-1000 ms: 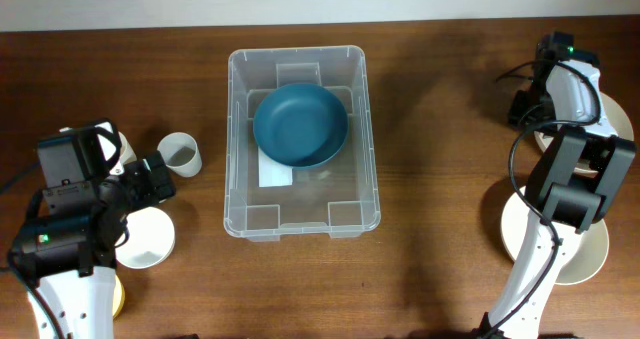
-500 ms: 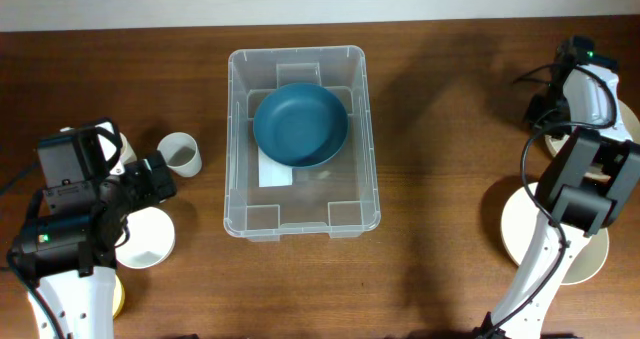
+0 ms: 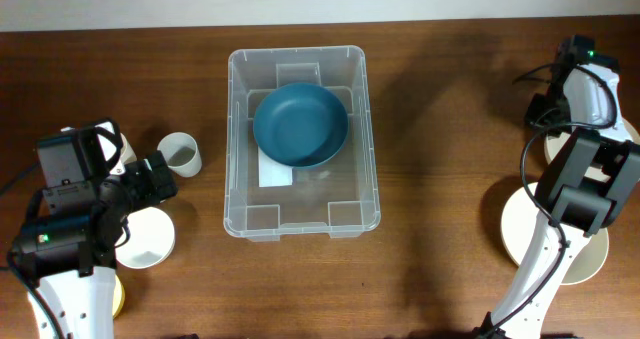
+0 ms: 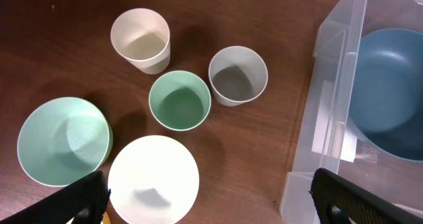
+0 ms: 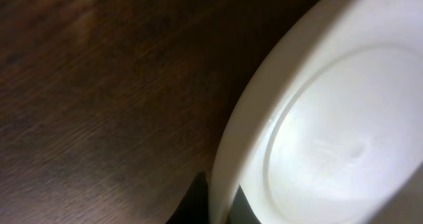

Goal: Pack container
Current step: 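Release the plate and move the right gripper to the cream bowl, then carry the cream bowl with the right gripper onto the blue plate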

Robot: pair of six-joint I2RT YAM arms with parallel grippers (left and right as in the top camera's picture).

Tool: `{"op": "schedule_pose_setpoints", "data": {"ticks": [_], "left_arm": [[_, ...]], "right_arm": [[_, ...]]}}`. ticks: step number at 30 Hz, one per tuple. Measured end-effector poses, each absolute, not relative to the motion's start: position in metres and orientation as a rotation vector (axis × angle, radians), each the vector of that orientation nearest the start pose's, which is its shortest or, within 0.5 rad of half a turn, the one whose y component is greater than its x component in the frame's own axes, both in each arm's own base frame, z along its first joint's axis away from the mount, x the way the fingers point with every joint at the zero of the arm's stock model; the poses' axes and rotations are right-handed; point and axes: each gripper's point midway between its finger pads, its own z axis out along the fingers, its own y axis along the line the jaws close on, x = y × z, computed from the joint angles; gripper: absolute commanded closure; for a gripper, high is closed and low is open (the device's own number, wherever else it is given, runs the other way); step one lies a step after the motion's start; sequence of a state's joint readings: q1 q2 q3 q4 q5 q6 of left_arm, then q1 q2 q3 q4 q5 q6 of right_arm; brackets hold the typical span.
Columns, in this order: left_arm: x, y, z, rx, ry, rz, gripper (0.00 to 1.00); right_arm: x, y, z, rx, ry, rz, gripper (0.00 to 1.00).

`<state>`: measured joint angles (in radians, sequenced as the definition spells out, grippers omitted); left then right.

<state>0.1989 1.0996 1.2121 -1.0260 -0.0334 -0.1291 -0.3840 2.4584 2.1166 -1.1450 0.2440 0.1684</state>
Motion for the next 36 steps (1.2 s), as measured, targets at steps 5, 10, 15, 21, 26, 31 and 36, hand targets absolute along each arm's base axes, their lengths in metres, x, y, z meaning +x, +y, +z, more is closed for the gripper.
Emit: {"op": "schedule_pose_setpoints", "data": {"ticks": [5,10,15,21,26,31,36], "left_arm": [[0.28,0.062,0.241,-0.42,2.449,0.071,0.01],[0.28,0.062,0.241,-0.42,2.449,0.071,0.01],[0.28,0.062,0.241,-0.42,2.449,0.071,0.01],[0.28,0.062,0.241,-0.42,2.45,0.071,0.01],[0.28,0.062,0.241,-0.42,2.45,0.071,0.01],[0.28,0.062,0.241,-0.42,2.451,0.071,0.0],[0.28,0.062,0.241,-0.42,2.451,0.071,0.01]], "right_arm": [[0.466,-0.23,0.053,0.84,2.852,-0.364,0.96],[0.498,-0.213,0.142,0.713,2.702,-0.209,0.96],[0.514,-0.133,0.244,0.31,2.574,-0.009,0.96],[0.496,0.034,0.342,-0.322,2.366,0.12,0.96],[0.45,0.168,0.352,-0.851,2.244,0.207,0.96],[0.421,0.252,0.324,-1.195,2.15,0.195,0.96],[0.401,0.301,0.275,-1.443,2.109,0.194,0.96]]}}
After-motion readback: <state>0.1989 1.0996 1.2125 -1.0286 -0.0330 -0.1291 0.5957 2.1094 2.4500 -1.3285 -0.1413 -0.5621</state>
